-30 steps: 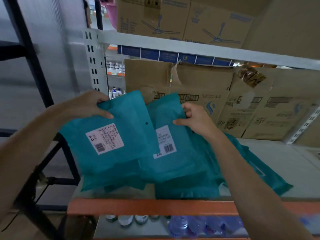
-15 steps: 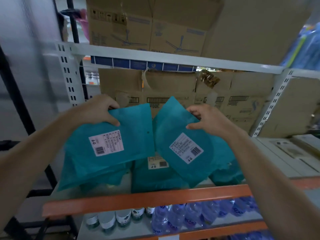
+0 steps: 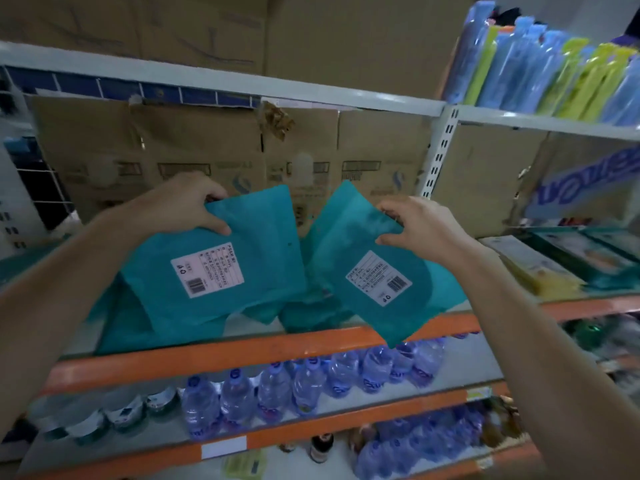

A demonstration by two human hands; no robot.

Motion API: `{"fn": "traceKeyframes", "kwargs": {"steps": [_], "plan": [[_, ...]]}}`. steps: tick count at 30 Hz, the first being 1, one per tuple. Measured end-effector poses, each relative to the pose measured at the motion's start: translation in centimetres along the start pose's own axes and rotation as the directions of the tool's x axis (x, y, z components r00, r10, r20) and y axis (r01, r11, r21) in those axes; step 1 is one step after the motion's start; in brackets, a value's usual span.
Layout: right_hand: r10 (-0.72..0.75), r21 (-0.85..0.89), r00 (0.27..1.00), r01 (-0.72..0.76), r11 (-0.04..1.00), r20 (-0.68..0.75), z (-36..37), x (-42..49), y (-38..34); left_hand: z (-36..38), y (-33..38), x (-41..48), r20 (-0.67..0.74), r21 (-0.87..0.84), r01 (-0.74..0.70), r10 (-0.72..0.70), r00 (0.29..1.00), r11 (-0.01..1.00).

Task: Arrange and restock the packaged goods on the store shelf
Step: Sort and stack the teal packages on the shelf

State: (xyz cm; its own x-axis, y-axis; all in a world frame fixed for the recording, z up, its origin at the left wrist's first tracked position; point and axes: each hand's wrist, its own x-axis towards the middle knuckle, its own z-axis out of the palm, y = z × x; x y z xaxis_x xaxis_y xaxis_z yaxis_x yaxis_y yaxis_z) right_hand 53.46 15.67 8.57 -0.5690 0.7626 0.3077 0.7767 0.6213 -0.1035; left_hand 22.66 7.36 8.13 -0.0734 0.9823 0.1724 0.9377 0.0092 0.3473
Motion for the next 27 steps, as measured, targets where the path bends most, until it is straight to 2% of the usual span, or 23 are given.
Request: {"fn": "traceKeyframes", "kwargs": {"steps": [10, 18, 24, 27], "plan": [[0.088, -0.007, 0.995, -0.088, 0.996, -0.048, -1.2, -3.8, 12.0, 5.0, 10.5, 5.4, 0.025, -0.024, -0.099, 0.099, 0.995, 0.995], [0.187, -0.042, 0.976, -0.193, 0.98, -0.116, -1.7, -3.4, 17.2, 7.3, 14.1, 11.6, 0.038, -0.116, -0.165, 0.17, 0.985, 0.98], [0.25, -0.095, 0.953, -0.269, 0.958, -0.173, -3.1, -3.0, 21.6, 9.6, 17.3, 16.0, -0.014, -0.11, -0.21, 0.21, 0.978, 0.971], [0.28, -0.095, 0.942, -0.301, 0.949, -0.184, -3.3, -3.2, 24.9, 10.9, 19.4, 18.1, 0.005, -0.123, -0.209, 0.211, 0.977, 0.97]]}}
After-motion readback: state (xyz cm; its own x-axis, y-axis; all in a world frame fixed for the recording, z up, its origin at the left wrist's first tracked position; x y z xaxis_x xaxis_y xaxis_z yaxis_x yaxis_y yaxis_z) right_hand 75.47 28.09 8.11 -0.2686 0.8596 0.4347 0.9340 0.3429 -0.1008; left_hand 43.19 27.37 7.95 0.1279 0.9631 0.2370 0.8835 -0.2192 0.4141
